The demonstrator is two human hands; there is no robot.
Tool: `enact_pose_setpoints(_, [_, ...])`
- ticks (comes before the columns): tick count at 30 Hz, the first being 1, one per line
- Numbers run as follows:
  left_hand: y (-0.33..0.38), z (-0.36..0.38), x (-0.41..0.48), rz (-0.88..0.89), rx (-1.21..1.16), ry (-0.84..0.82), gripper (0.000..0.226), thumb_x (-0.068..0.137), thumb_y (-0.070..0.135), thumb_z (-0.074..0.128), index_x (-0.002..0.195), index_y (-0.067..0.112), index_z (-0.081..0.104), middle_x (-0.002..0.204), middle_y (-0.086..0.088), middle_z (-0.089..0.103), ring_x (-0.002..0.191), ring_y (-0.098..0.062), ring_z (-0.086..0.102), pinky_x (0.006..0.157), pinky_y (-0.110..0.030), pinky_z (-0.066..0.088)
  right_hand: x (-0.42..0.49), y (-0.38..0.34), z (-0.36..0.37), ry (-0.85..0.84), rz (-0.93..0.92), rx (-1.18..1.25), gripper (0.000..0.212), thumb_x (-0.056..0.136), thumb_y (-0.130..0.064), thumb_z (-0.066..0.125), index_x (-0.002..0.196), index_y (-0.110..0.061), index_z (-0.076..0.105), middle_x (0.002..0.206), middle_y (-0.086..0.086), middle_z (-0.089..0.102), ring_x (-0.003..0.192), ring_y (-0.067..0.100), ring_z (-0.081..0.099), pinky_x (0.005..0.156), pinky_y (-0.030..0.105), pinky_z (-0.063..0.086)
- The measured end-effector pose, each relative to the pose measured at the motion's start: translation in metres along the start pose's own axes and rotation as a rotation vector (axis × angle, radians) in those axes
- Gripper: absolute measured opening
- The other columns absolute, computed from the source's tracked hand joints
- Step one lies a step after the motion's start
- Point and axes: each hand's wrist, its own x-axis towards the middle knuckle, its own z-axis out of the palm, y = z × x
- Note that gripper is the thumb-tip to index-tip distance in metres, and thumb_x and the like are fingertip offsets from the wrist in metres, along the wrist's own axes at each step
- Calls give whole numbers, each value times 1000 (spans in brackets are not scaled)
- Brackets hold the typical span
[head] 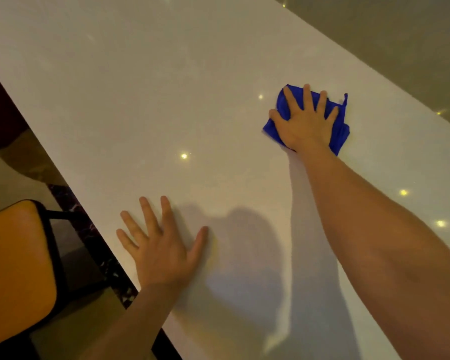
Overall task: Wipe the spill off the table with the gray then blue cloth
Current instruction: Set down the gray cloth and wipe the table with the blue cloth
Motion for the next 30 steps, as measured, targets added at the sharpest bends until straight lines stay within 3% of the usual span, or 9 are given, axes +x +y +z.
enact_pose_setpoints(3, [2, -1, -1, -1, 16, -32, 101, 81, 89, 16, 159, 28, -6, 169, -10, -14, 150, -47, -21, 119, -66, -9, -24, -38, 4, -27, 4, 41, 75, 96, -73, 17, 163, -39, 10, 174, 2, 3, 157, 40, -3, 123, 66, 0])
enact_pose_setpoints(8, [4, -4, 0, -15, 8, -45, 103, 80, 90, 17, 159, 28, -4, 169, -10, -14, 150, -46, -21, 120, -65, -8, -138, -113, 37, -107, -540, -63, 65, 102, -63, 18, 162, -39, 17, 173, 1, 11, 158, 38, 2, 123, 65, 3])
enact_pose_setpoints(13, [4, -5, -1, -8, 8, -60, 103, 80, 89, 13, 160, 26, -2, 169, -12, -11, 150, -48, -20, 119, -67, -4, -146, -14, 23, -158, -948, -171, 63, 100, -65, 27, 159, -45, 27, 172, -4, 18, 159, 31, 8, 126, 58, 7])
enact_pose_setpoints(15, [2, -2, 1, -8, 4, -42, 103, 81, 89, 16, 160, 26, -5, 169, -12, -13, 149, -48, -21, 119, -67, -5, -115, 32, 11, -120, -843, -174, 65, 96, -69, 30, 158, -49, 23, 172, -6, 19, 159, 30, 8, 125, 61, 8])
enact_pose_setpoints(17, [1, -1, -1, -13, 5, -40, 103, 81, 89, 16, 160, 26, -5, 169, -12, -14, 149, -47, -23, 120, -66, -8, -83, 54, 1, -83, -497, -112, 69, 92, -74, 26, 157, -53, 14, 172, -6, 16, 159, 32, 5, 124, 65, 6])
enact_pose_setpoints(21, [2, -2, 0, -13, 11, -38, 104, 80, 89, 14, 160, 26, -6, 168, -13, -15, 149, -47, -23, 119, -65, -11, -56, 4, 5, -49, 39, 26, 69, 96, -73, 21, 160, -50, 11, 174, -1, 5, 157, 40, -5, 122, 70, 1])
enact_pose_setpoints(24, [0, -4, -2, -11, 0, -47, 100, 82, 88, 13, 160, 28, -5, 169, -12, -14, 149, -47, -22, 120, -65, -9, -129, -43, 22, -53, -35, 31, 68, 98, -68, 25, 161, -46, 13, 174, 4, 6, 157, 44, -4, 121, 70, 2])
enact_pose_setpoints(27, [1, -7, -2, -8, -8, -50, 97, 83, 85, 14, 160, 28, -4, 169, -12, -12, 150, -48, -20, 119, -66, -6, -278, -55, 47, -48, -182, 39, 65, 93, -61, 42, 156, -43, 36, 169, 6, 28, 154, 48, 13, 119, 72, 12])
enact_pose_setpoints(30, [3, -8, -2, -20, -6, -54, 98, 83, 86, 13, 160, 28, -6, 169, -11, -13, 150, -46, -20, 120, -65, -9, -416, -53, 66, -211, -334, -45, 70, 84, -64, 47, 151, -43, 43, 165, 7, 37, 149, 49, 24, 116, 72, 12])
